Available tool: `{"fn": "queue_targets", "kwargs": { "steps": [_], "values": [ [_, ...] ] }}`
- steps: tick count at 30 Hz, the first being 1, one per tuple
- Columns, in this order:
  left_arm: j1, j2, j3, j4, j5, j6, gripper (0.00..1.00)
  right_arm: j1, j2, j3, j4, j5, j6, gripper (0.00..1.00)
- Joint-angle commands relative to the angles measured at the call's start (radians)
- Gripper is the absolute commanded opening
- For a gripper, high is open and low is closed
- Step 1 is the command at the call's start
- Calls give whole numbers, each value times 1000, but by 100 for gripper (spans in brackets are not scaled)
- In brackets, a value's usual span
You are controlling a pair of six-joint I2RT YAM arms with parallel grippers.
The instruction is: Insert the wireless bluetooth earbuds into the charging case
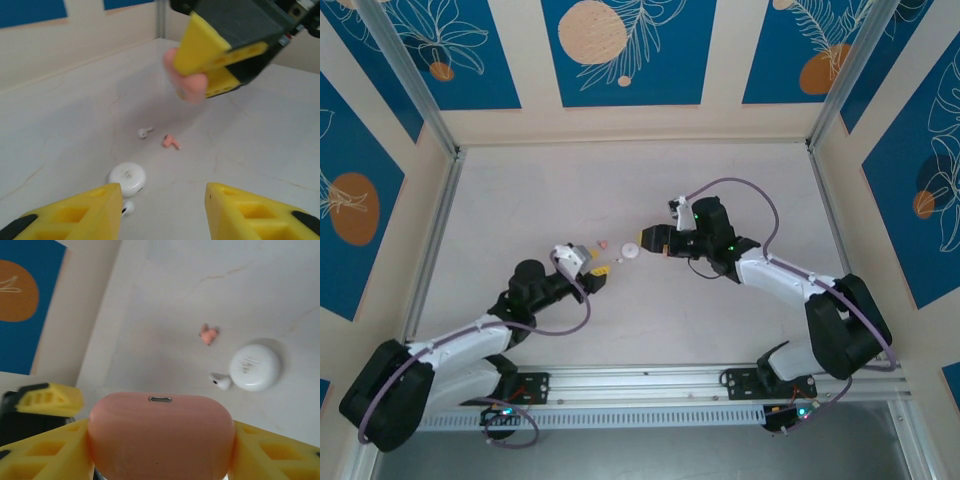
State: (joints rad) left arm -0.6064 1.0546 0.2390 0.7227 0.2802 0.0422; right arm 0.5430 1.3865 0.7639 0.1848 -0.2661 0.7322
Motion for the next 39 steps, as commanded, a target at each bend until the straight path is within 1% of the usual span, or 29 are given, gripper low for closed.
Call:
{"fn": "queue_targets", "kwargs": {
  "steps": [1,7,9,13,18,24,29,37,39],
  "values": [
    [-58,70,20,190,-18,68,46,33,-58,-45,161,6,85,61],
    [-150,225,49,401,-108,41,46,110,-108,-84,205,106,95,61],
    [-166,273,52,488,-143,13,46,131,-116,-94,216,131,100,61],
    [-190,362,49,678,-176,-37,46,160,-129,-114,227,176,112,61],
    [-222,383,76,684,-182,-35,45,181,-130,-127,243,205,124,61],
    [-234,365,83,684,-249,-80,44,190,-128,-130,256,210,137,62],
    [-240,370,90,684,-290,-109,38,202,-124,-126,272,200,147,62],
    [-242,374,92,684,-291,-136,37,207,-131,-118,272,158,160,62],
    [-240,375,92,684,-287,-142,35,210,-129,-118,276,147,163,62]
  ]
}}
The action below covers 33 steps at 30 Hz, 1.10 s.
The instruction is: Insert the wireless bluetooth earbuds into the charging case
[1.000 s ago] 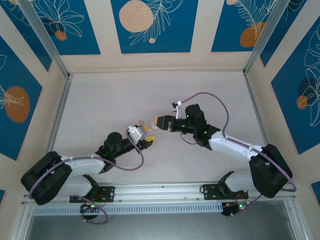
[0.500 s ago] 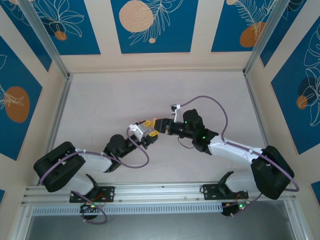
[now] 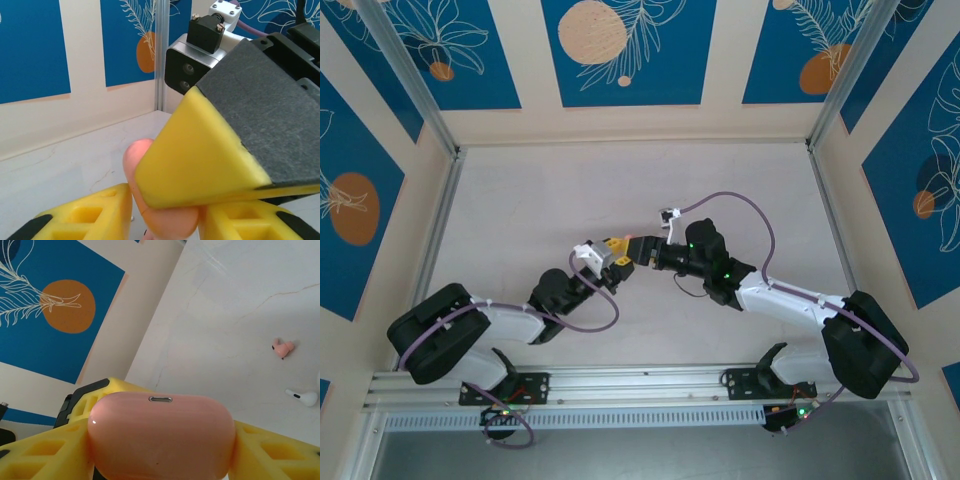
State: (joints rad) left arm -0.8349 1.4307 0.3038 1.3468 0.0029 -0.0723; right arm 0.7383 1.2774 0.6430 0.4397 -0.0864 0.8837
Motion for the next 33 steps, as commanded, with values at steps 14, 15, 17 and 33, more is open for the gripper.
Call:
{"fn": "queue_targets", "kwargs": {
  "steps": [14,15,17,33],
  "values": [
    [-7,4,21,49,115,-12,12,-3,-74,0,-40,-45,-79,77],
    [-6,4,20,51,124,-14,11,-9,-80,-3,-42,-53,-87,80],
    [-2,1,17,54,136,-15,10,-22,-96,-5,-48,-70,-114,84],
    [27,-129,-7,-47,361,29,8,-272,-322,-7,-264,-454,-635,80]
  ]
}}
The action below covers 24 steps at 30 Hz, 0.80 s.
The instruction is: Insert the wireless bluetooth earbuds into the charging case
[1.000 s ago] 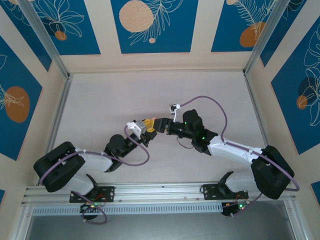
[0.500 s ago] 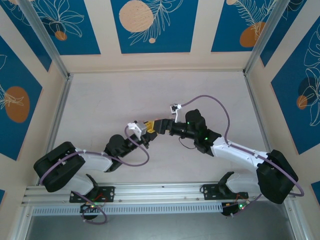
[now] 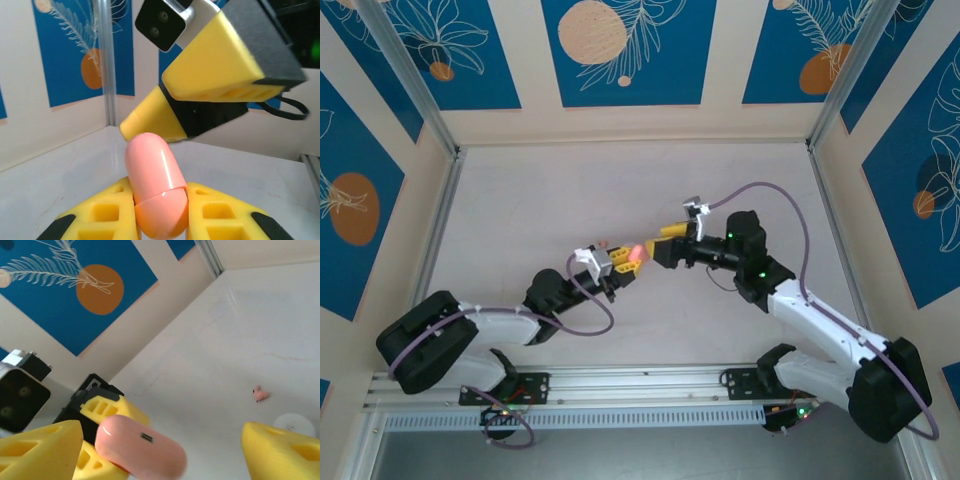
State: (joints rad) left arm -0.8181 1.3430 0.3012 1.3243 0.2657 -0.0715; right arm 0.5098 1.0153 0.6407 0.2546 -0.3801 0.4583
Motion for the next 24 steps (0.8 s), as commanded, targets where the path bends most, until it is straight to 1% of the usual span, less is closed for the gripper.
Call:
{"fn": "queue_targets", "kwargs": {
  "steps": [1,3,7,10,12,15,18,20,22,24],
  "values": [
    [11,-54,-1,-44,123,34,8,-68,-79,-1,-109,-203,-275,75],
    [12,-74,8,-79,171,42,8,-93,-108,9,-176,-275,-409,73],
    [12,-109,34,-169,248,53,8,-94,-128,37,-351,-385,-711,70],
    [12,-131,53,-247,283,70,8,-84,-122,61,-465,-410,-867,69],
    [12,-146,68,-312,304,92,8,-72,-114,87,-530,-382,-935,69],
    [11,-179,106,-479,322,155,8,-39,-87,146,-665,-300,-1054,68],
    [11,-218,164,-718,330,252,8,2,-58,199,-765,-193,-1151,66],
    [12,-237,208,-880,329,320,8,34,-41,224,-795,-135,-1201,65],
    [13,-247,236,-977,331,361,8,62,-26,234,-800,-100,-1242,64],
    [11,-255,254,-1037,339,386,8,81,-4,244,-804,-94,-1291,63]
  ]
}}
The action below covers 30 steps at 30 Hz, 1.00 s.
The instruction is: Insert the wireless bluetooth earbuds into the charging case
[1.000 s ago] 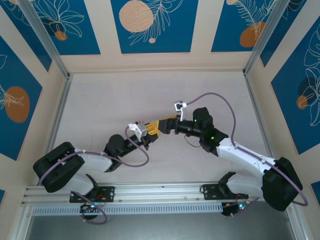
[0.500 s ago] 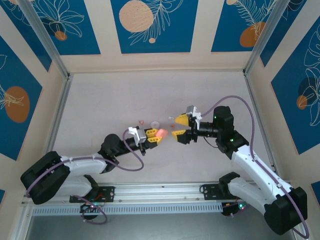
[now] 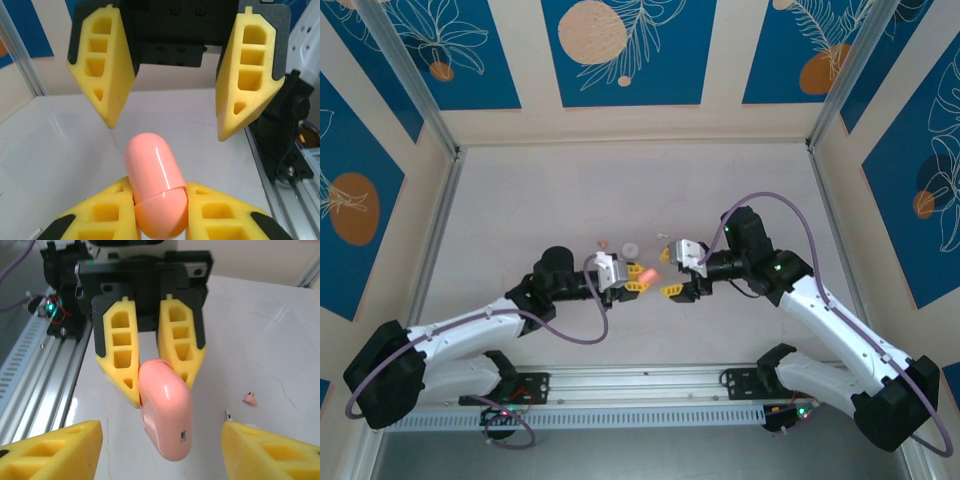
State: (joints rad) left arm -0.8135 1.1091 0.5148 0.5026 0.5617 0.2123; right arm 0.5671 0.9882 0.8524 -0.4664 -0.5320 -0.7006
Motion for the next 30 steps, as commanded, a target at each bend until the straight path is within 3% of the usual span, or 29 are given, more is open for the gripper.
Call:
{"fn": "queue_targets", "kwargs": {
  "steps": [1,22,30],
  "values": [
    [7,-23,48,-239,47,110,8,32,38,39,-88,60,-149,62],
    [6,-41,57,-279,57,127,9,96,263,165,-177,-23,-231,54],
    [5,-48,58,-282,51,127,9,100,297,188,-198,-28,-241,40]
  ]
}}
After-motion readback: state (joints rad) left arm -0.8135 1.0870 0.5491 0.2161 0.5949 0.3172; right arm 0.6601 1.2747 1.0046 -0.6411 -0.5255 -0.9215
